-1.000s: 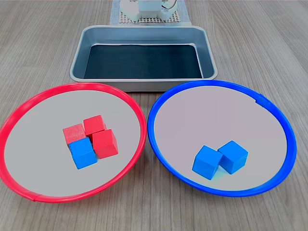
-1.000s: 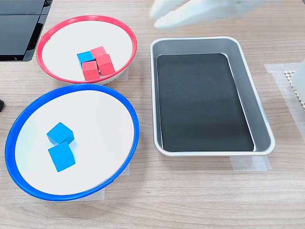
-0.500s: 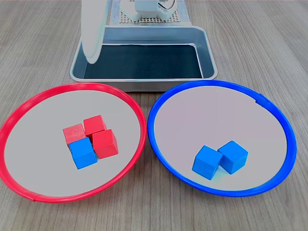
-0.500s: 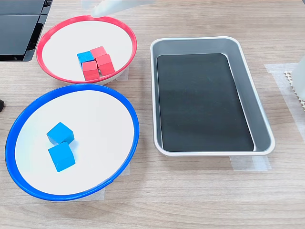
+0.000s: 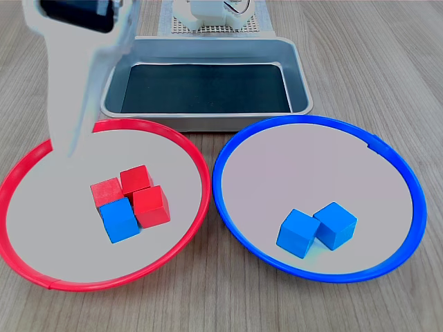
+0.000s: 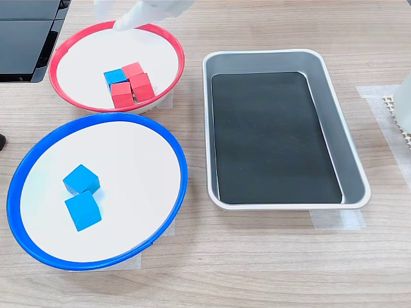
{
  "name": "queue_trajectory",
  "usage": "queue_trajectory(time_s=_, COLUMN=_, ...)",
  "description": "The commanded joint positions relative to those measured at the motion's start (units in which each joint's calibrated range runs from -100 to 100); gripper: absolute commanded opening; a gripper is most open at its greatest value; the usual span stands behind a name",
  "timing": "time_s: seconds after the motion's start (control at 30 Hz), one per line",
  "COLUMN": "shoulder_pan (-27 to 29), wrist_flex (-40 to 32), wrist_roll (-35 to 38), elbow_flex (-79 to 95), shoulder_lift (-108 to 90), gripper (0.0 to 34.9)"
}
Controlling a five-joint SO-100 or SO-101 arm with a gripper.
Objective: Relocate any blue block in the red dish to the blue dish, correcting any misplacements.
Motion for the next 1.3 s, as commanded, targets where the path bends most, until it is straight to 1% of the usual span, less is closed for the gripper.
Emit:
queue_trajectory(time_s=0.0, shoulder_pan=0.5, wrist_flex=-0.5, wrist_roll=0.0, elbow_flex=-5.6, shoulder_lift=2.2, gripper=4.9)
queue_trajectory(time_s=0.33, shoulder_pan=2.8, wrist_flex=-1.3, wrist_roll=0.5, elbow_flex=-12.7, shoulder_lift=10.5, gripper=6.3)
queue_trajectory(time_s=0.67, shoulder_pan=3.8, wrist_flex=-1.7, wrist_roll=1.4, elbow_flex=-10.1, shoulder_lift=12.0, gripper=8.5)
queue_trajectory(time_s=0.97, shoulder_pan=3.5, wrist_flex=-2.7, wrist_roll=1.7, elbow_flex=-9.4, shoulder_lift=13.3, gripper=9.5)
queue_trajectory(time_s=1.27, shoulder_pan=2.2, wrist_flex=-3.2, wrist_roll=2.0, elbow_flex=-9.2, shoulder_lift=14.6, gripper=9.4)
